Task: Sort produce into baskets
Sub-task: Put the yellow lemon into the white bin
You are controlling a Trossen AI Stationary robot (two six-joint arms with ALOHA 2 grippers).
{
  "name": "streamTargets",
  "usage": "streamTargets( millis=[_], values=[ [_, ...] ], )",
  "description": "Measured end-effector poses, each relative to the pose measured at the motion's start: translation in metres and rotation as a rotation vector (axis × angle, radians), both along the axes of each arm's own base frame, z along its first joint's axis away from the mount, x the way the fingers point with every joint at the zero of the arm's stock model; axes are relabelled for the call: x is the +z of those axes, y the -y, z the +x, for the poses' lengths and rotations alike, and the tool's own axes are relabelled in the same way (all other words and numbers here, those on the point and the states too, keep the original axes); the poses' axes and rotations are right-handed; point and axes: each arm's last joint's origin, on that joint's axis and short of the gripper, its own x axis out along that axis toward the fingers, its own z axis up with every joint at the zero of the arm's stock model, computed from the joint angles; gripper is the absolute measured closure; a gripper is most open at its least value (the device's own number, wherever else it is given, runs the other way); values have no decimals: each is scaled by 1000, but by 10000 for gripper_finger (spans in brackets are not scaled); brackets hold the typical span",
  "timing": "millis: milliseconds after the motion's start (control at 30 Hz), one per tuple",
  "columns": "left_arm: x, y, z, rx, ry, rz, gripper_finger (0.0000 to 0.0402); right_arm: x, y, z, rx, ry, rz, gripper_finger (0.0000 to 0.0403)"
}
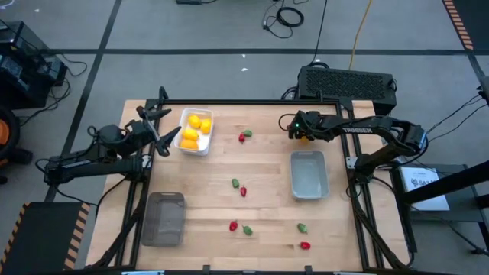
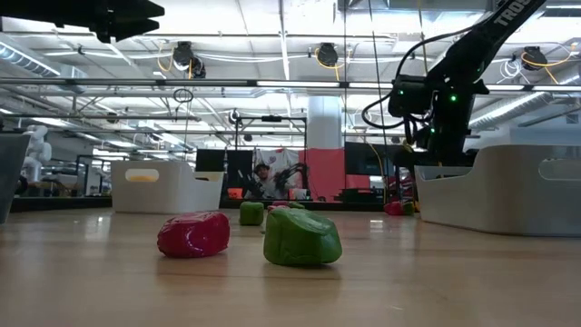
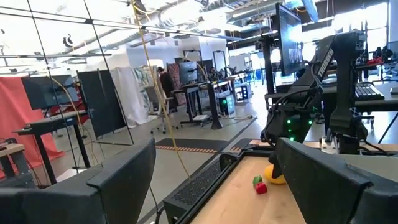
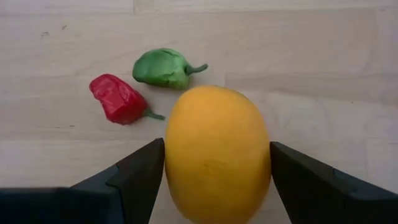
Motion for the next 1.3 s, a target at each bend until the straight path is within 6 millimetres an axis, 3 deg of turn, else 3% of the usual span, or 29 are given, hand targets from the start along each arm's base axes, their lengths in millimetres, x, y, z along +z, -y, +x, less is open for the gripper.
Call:
streamTargets(
  millis=[167, 500, 800, 1133, 1300],
  values=[
    [0, 0, 0, 0, 0, 0, 61, 0, 0, 0, 29, -5, 7, 129],
    [-2, -1, 4, -1, -23, -7, 61, 0, -1, 1, 51, -5, 14, 182],
    [-3, -3, 12, -1, -42, -10, 61, 4, -1, 5, 104, 16, 55, 178],
    [-7, -7, 18, 31, -88, -14, 61, 45, 11, 32, 198, 122, -25, 178],
    [-11, -13, 19, 88, -137, -29, 61, 73, 7, 53, 271, 213, -99, 177]
  ],
)
